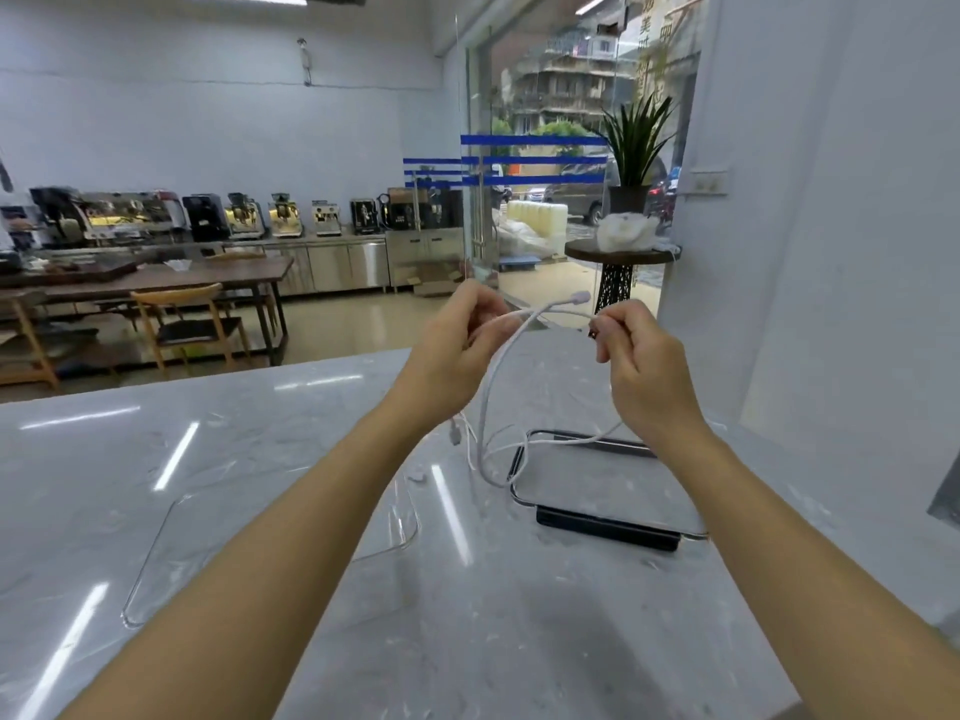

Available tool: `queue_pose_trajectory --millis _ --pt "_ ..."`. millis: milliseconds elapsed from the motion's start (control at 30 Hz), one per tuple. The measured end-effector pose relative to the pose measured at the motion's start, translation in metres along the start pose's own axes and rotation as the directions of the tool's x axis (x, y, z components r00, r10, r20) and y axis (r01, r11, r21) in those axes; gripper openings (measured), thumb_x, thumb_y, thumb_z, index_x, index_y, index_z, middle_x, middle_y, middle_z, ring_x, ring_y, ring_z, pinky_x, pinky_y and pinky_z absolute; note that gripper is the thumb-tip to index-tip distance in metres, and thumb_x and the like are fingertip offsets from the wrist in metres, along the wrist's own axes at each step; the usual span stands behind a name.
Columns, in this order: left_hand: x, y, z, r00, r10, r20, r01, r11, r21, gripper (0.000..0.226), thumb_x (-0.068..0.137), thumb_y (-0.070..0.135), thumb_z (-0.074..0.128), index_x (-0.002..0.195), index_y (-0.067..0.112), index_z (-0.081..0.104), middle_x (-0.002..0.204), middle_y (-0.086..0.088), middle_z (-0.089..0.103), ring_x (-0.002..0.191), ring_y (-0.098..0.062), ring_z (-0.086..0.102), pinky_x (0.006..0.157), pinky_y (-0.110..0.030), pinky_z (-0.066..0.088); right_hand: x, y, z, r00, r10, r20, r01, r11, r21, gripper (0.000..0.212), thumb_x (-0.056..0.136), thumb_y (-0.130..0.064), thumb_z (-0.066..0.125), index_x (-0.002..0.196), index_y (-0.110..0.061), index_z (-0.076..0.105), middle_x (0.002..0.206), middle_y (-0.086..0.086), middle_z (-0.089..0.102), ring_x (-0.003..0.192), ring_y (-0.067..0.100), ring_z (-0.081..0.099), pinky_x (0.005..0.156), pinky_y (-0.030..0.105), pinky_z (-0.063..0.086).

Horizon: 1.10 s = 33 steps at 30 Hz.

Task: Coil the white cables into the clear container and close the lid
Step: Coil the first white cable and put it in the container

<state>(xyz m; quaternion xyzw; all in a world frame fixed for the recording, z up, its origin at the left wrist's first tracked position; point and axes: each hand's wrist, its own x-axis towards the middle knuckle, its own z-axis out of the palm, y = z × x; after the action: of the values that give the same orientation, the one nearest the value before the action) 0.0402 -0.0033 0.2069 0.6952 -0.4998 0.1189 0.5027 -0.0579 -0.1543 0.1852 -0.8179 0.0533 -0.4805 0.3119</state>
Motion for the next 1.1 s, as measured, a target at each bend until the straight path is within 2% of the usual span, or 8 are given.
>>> queue_pose_trajectory --millis 133,200,367,500,633,767,967,1100 --pt "0.009 0.002 -0.025 0.919 -0.235 0.317 0.187 0.966 0.177 0.026 0.097 0.025 0.041 0.078 0.016 0.056 0.061 0.003 0.044 0.053 -0.01 0.037 0.051 -0.02 0.033 0.016 -0.003 -0.002 0.999 0.0 -0.042 0.001 1.0 0.029 0.018 0.096 -0.01 0.041 0.086 -0.004 0.054 0.06 -0.005 0.045 0.053 0.007 0.041 0.052 0.016 0.032" --pt "0.003 -0.004 -0.034 0.842 -0.357 0.405 0.34 0.933 0.115 0.032 0.098 0.027 0.037 0.076 0.014 0.056 0.056 0.005 0.038 0.048 -0.009 0.032 0.047 -0.019 0.029 0.019 0.0 -0.001 0.999 0.032 -0.015 -0.031 0.999 0.04 0.018 0.095 -0.01 0.043 0.083 -0.005 0.055 0.06 -0.003 0.047 0.054 0.005 0.042 0.054 0.016 0.033" --pt "-0.009 -0.015 -0.039 0.837 -0.424 0.346 0.457 0.889 -0.015 0.032 0.099 0.026 0.037 0.077 0.012 0.055 0.047 0.01 0.033 0.043 -0.009 0.026 0.043 -0.018 0.025 0.02 0.006 0.012 0.946 0.197 0.257 -0.188 0.98 -0.057 0.016 0.092 -0.013 0.05 0.085 -0.005 0.062 0.076 0.001 0.057 0.071 0.02 0.049 0.072 0.034 0.042" --pt "-0.014 -0.018 -0.039 0.83 -0.461 0.312 0.507 0.858 -0.082 0.032 0.1 0.025 0.036 0.082 0.009 0.056 0.05 0.006 0.033 0.043 -0.01 0.027 0.042 -0.02 0.026 0.017 -0.006 0.025 0.986 0.134 0.096 -0.132 0.991 -0.022 0.019 0.088 -0.017 0.057 0.077 -0.003 0.063 0.069 0.002 0.054 0.063 0.013 0.045 0.059 0.015 0.036" --pt "-0.019 -0.022 -0.036 0.815 -0.485 0.316 0.543 0.831 -0.125 0.031 0.1 0.025 0.036 0.077 0.01 0.053 0.045 0.009 0.032 0.04 -0.009 0.025 0.04 -0.019 0.023 0.009 -0.019 0.042 0.994 -0.025 -0.104 0.009 0.988 -0.154 0.031 0.087 -0.021 0.059 0.059 -0.01 0.051 0.061 0.001 0.049 0.061 0.02 0.045 0.05 0.028 0.029" --pt "-0.024 -0.024 -0.028 0.809 -0.498 0.313 0.561 0.813 -0.156 0.032 0.1 0.023 0.036 0.076 0.01 0.052 0.049 0.005 0.031 0.037 -0.007 0.024 0.038 -0.017 0.023 -0.005 -0.033 0.054 0.985 -0.117 -0.123 0.095 0.98 -0.177 0.043 0.087 -0.032 0.057 0.052 -0.007 0.052 0.047 0.003 0.046 0.048 0.027 0.046 0.046 0.029 0.03" --pt "-0.026 -0.029 -0.019 0.815 -0.51 0.276 0.566 0.802 -0.189 0.032 0.1 0.021 0.035 0.075 0.009 0.049 0.049 0.005 0.032 0.037 -0.006 0.026 0.037 -0.017 0.024 -0.019 -0.038 0.069 0.95 0.257 0.176 -0.194 0.931 -0.311 0.056 0.083 -0.061 0.046 0.06 -0.011 0.057 0.057 0.001 0.057 0.062 0.025 0.055 0.056 0.03 0.038" --pt "-0.028 -0.031 -0.014 0.808 -0.522 0.273 0.577 0.794 -0.19 0.032 0.1 0.023 0.034 0.078 0.01 0.053 0.051 0.004 0.032 0.038 -0.006 0.026 0.038 -0.017 0.025 -0.022 -0.033 0.076 0.9 0.377 0.219 -0.374 0.926 -0.057 0.038 0.083 -0.039 0.059 0.072 -0.004 0.066 0.063 0.008 0.069 0.065 0.024 0.062 0.065 0.038 0.051"
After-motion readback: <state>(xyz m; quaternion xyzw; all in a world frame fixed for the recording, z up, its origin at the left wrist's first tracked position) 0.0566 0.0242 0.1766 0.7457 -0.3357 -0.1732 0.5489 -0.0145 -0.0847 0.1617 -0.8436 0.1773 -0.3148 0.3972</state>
